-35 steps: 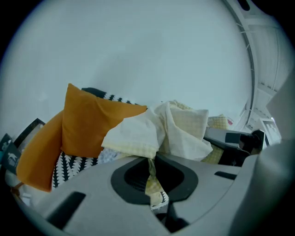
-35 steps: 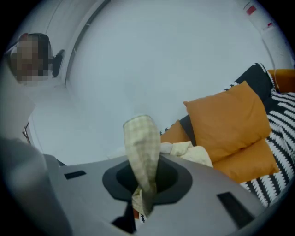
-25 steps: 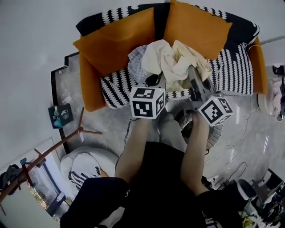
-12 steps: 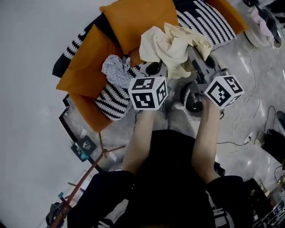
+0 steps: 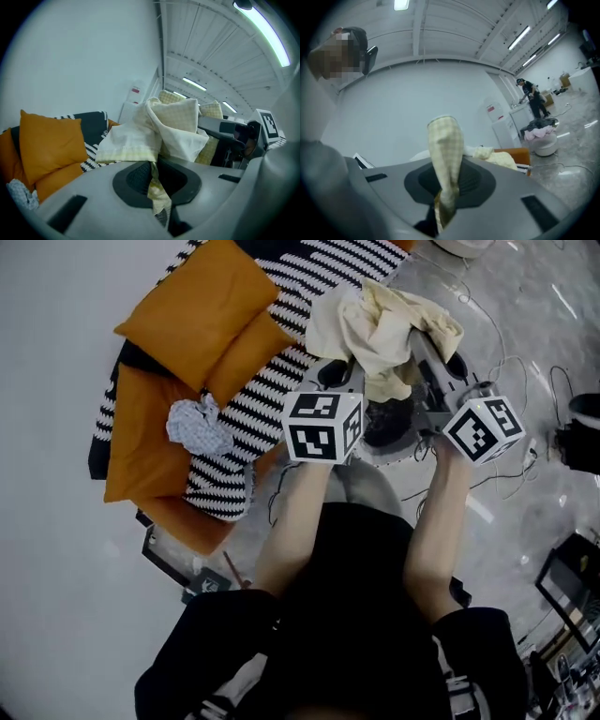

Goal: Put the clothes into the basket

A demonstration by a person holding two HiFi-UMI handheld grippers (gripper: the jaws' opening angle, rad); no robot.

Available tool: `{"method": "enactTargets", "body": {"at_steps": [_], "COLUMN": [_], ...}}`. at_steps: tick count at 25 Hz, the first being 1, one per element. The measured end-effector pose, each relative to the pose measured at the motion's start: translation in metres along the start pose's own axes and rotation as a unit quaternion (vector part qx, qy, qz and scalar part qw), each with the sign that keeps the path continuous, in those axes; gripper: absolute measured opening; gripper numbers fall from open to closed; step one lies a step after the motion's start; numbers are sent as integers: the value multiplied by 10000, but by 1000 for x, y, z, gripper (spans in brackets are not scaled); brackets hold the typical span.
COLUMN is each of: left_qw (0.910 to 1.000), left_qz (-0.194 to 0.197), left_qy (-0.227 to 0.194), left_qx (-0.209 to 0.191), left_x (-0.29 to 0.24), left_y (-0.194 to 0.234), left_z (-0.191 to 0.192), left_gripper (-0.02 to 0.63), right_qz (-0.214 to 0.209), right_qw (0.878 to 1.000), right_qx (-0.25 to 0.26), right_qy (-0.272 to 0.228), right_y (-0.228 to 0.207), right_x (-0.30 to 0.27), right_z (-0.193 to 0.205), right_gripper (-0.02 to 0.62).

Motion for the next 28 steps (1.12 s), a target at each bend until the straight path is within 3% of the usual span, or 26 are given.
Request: {"method": "enactTargets", "body": {"at_steps": [6,12,17,28], "left_qw": [9969,9868,9769,9484], "left_qz": [499,823,662,284], "left_qy": [613,1388,2012,3154], "left_qx": [-60,-167,-297,-175], "left_x": [-55,-91,-120,-178], "left_y": [-9,-53,-48,11], "left_z": [37,83,128,277], "left_gripper": [23,23,23,23], "right_qz": [828,1631,2204,2695], "right_qw": [9964,9854,9701,9366], "right_qx": [-136,-348,-488,-1031], "right_qy": [107,351,895,1987], "right_y": [-57,-106,-142,-193], "right_x": [22,79,100,115], "right_z": [31,56,109,275], "right_gripper": [41,41,41,43]}}
Point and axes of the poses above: the fingertips, and each gripper's own axes: x backward along the fingers, y to its left, z out of its underside, the point moved 3 cm from there along x, backward along the fingers, and after that the axes turned 3 degrees about z, right-handed, at the moved point
